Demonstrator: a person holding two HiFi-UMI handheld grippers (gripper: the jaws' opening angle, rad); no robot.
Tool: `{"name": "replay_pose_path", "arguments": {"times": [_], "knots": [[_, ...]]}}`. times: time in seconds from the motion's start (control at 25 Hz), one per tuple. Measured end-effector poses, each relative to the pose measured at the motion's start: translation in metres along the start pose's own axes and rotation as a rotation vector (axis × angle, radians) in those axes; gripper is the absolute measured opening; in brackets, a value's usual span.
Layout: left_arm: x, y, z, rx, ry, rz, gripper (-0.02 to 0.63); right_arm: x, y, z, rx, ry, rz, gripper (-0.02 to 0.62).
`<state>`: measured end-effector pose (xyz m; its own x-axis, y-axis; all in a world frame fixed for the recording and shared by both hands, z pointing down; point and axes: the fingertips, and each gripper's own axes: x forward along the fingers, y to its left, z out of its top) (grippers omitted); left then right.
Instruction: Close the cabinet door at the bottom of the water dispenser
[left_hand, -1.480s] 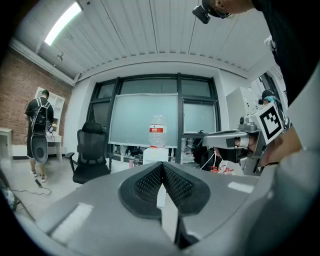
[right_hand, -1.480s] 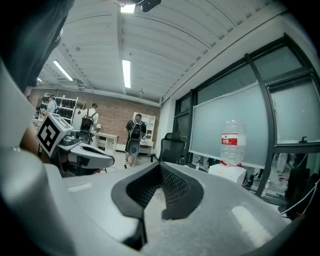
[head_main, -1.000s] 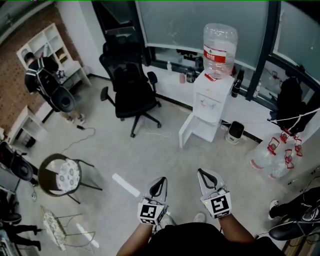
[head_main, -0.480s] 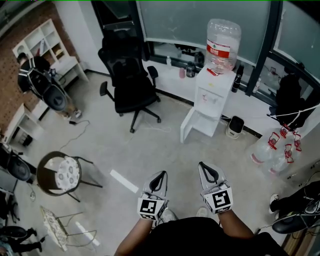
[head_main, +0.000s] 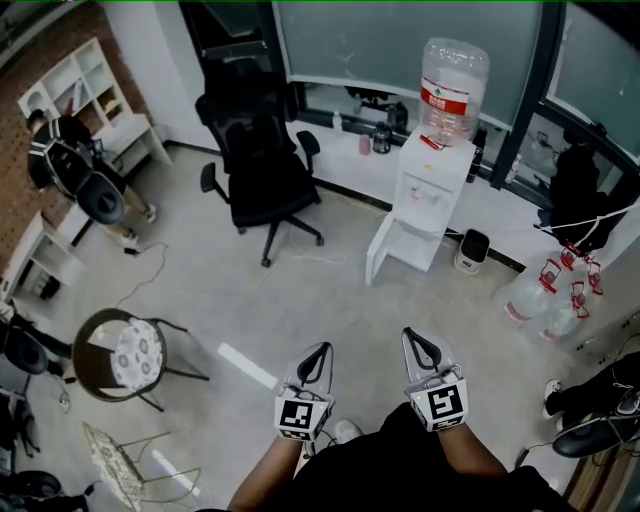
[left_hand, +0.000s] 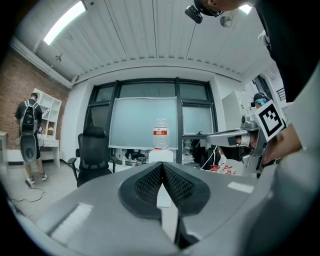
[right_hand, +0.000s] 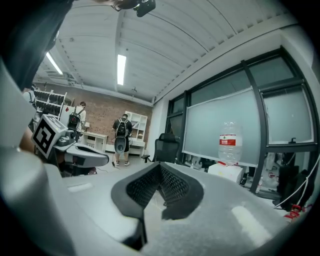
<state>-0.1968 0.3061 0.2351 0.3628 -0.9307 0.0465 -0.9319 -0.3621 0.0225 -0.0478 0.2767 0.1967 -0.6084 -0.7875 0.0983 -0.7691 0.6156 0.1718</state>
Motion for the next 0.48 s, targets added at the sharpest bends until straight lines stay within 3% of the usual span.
{"name": "replay_pose_path", "arguments": {"times": [0.48], "knots": [[0.059,0.028,-0.011,-0.011,0.041,0.021,0.018,0.057,-0.038,-0.009,0.01,-0.005,0.013,0.003]]}}
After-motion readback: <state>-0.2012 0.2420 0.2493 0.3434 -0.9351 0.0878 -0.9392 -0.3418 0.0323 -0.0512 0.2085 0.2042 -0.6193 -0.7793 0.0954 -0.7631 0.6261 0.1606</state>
